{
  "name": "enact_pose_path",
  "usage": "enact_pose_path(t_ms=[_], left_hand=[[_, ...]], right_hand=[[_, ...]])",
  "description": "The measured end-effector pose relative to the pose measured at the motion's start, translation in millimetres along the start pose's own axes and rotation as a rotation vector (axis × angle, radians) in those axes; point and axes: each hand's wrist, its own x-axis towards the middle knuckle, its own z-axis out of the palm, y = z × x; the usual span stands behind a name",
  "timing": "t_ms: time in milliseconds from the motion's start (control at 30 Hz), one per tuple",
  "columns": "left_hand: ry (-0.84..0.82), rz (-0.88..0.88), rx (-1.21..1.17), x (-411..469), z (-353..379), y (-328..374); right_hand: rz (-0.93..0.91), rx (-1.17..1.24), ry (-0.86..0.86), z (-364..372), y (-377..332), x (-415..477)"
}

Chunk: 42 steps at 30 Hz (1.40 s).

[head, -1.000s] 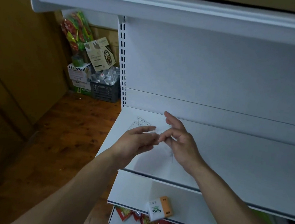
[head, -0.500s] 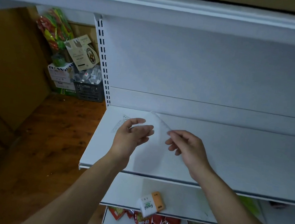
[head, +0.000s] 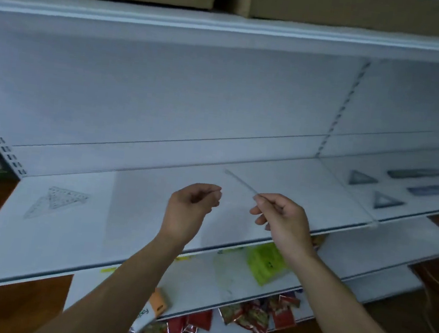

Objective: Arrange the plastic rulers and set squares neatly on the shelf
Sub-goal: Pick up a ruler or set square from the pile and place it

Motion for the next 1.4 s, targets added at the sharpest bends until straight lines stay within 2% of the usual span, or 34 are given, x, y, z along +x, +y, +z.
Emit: enact_pose_path(t_ms=[367, 700, 967, 1233, 1400], left_hand=[[-0.324, -0.019, -0.034, -42.3, 240.9, -8.2], [-0.561, -0.061, 0.017, -41.4, 384.7, -27.5], [-0.658, -0.054, 0.01, 1.2, 527.8, -44.7], [-0.661, -0.105, 0.012, 67.0, 663.7, -47.0], [-0.633, -0.106, 0.006, 94.8, 718.1, -47.1]], right_hand=[[0.065, 0.065, 0.251, -243.6, 44.3, -20.5], [0.147, 0.059, 0.462, -367.6, 90.5, -18.3], [0.161, 0.054, 0.568, -475.1, 121.3, 45.4], [0.205, 0.098, 0.592, -583.2, 147.1, 145.2], [0.199, 0.127, 0.577, -625.8, 167.0, 189.5]])
